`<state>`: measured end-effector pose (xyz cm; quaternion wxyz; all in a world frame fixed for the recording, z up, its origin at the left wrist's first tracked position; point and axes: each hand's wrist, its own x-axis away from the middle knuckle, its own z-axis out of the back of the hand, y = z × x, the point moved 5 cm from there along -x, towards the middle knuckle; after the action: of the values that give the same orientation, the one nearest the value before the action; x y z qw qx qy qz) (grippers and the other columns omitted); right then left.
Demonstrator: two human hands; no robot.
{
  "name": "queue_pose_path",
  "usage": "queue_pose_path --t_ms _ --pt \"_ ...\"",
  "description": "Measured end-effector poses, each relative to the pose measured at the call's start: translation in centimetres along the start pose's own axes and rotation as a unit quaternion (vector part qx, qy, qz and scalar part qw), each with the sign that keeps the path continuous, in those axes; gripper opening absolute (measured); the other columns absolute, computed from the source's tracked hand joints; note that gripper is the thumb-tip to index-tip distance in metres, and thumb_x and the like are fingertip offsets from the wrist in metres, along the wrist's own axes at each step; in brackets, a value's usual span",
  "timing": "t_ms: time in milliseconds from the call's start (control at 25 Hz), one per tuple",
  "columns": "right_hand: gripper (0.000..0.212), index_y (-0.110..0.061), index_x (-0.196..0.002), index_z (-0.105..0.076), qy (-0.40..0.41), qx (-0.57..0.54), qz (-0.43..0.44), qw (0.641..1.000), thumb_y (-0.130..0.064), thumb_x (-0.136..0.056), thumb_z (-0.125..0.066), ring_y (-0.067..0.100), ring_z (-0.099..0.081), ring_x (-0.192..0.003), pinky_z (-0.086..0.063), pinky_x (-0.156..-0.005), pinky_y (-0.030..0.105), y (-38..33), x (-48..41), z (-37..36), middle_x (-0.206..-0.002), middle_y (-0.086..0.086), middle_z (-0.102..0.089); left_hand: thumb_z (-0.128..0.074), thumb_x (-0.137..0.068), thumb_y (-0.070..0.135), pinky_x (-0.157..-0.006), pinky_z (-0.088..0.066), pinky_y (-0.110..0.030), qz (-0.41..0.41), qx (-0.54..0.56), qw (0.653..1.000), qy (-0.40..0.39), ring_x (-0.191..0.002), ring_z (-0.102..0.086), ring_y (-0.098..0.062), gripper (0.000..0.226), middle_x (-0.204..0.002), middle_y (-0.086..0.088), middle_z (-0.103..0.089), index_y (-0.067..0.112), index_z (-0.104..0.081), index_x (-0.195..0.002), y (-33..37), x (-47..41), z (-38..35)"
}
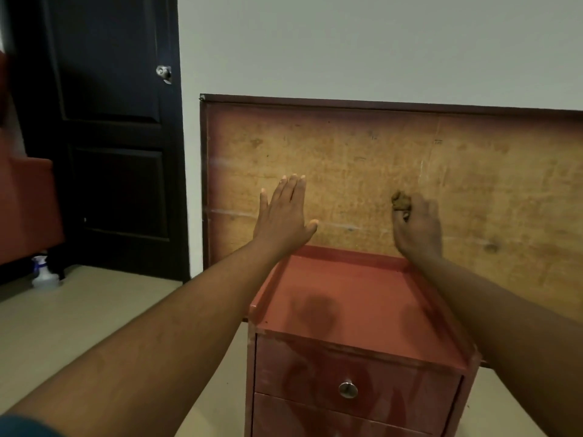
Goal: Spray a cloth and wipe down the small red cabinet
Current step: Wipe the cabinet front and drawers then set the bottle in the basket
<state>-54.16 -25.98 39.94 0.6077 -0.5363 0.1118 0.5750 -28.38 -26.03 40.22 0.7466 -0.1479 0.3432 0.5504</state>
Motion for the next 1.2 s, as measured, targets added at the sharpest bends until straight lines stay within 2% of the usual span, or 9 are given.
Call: queue_pose_path --t_ms 120,240,400,520,760,1080,1200 --pt "0.026 -0.012 -0.114 -0.055 -0.061 -0.048 0.068 0.995 -0.022 -0.090 -0.055 0.038 -0.053 -0.093 -0.045 -0.077 0.040 -6.0 3.3 -6.0 -0.106 0.019 -0.050 -0.052 -0.093 0.046 -0.121 -0.002 -0.054 0.024 -0.020 0.999 0.018 -0.154 -0.002 -0.021 0.084 -0.167 -0.004 -0.008 0.016 -0.008 -0.158 -4.8 2.1 2.2" --pt "0.024 -0.014 -0.112 -0.056 -0.147 -0.098 0.142 0.974 -0.023 -0.089 -0.055 0.035 -0.052 -0.092 -0.044 -0.075 0.039 -13.9 7.7 -11.8 -0.104 0.014 -0.049 -0.051 -0.093 0.042 -0.121 -0.004 -0.054 0.056 -0.065 0.995 0.046 -0.154 -0.007 -0.022 0.081 -0.166 -0.006 -0.014 0.015 -0.011 -0.158 -10.9 5.6 6.3" --pt "0.020 -0.019 -0.110 -0.055 -0.225 -0.191 0.224 0.929 -0.029 -0.093 -0.052 0.024 -0.052 -0.090 -0.045 -0.074 0.035 -24.0 14.3 -16.5 -0.105 0.004 -0.047 -0.055 -0.093 0.038 -0.121 -0.009 -0.056 0.172 -0.106 0.975 0.097 -0.153 -0.011 -0.025 0.079 -0.164 -0.008 -0.020 0.012 -0.016 -0.157 -19.7 12.0 12.8" --pt "0.020 -0.025 -0.112 -0.054 -0.278 -0.236 0.269 0.892 -0.035 -0.095 -0.051 0.019 -0.052 -0.088 -0.045 -0.073 0.031 -28.5 19.4 -19.0 -0.108 0.000 -0.048 -0.055 -0.094 0.037 -0.121 -0.010 -0.056 0.251 -0.138 0.953 0.101 -0.153 -0.012 -0.025 0.078 -0.164 -0.009 -0.020 0.012 -0.017 -0.157 -24.4 17.9 15.8" --pt "0.023 -0.029 -0.115 -0.050 -0.338 -0.244 0.263 0.870 -0.040 -0.094 -0.048 0.022 -0.053 -0.093 -0.053 -0.075 0.041 -30.0 25.0 -24.1 -0.111 0.000 -0.047 -0.053 -0.094 0.041 -0.122 -0.007 -0.057 0.349 -0.175 0.920 0.035 -0.154 -0.007 -0.023 0.081 -0.165 -0.006 -0.014 0.013 -0.012 -0.158 -29.3 25.7 13.0" --pt "0.025 -0.028 -0.114 -0.051 -0.401 -0.217 0.222 0.862 -0.041 -0.093 -0.048 0.028 -0.051 -0.099 -0.050 -0.084 0.043 -29.6 30.7 -29.5 -0.114 0.004 -0.047 -0.051 -0.091 0.049 -0.118 -0.005 -0.059 0.449 -0.171 0.877 0.013 -0.153 -0.009 -0.025 0.082 -0.164 -0.008 -0.019 0.011 -0.018 -0.155 -30.9 30.5 8.1" --pt "0.027 -0.026 -0.112 -0.052 -0.442 -0.197 0.193 0.853 -0.043 -0.091 -0.047 0.033 -0.051 -0.101 -0.048 -0.088 0.045 -28.9 35.5 -31.6 -0.115 0.008 -0.048 -0.048 -0.091 0.053 -0.117 -0.009 -0.061 0.511 -0.151 0.846 -0.035 -0.152 -0.013 -0.026 0.080 -0.162 -0.008 -0.022 0.011 -0.021 -0.153 -30.8 35.0 5.3"
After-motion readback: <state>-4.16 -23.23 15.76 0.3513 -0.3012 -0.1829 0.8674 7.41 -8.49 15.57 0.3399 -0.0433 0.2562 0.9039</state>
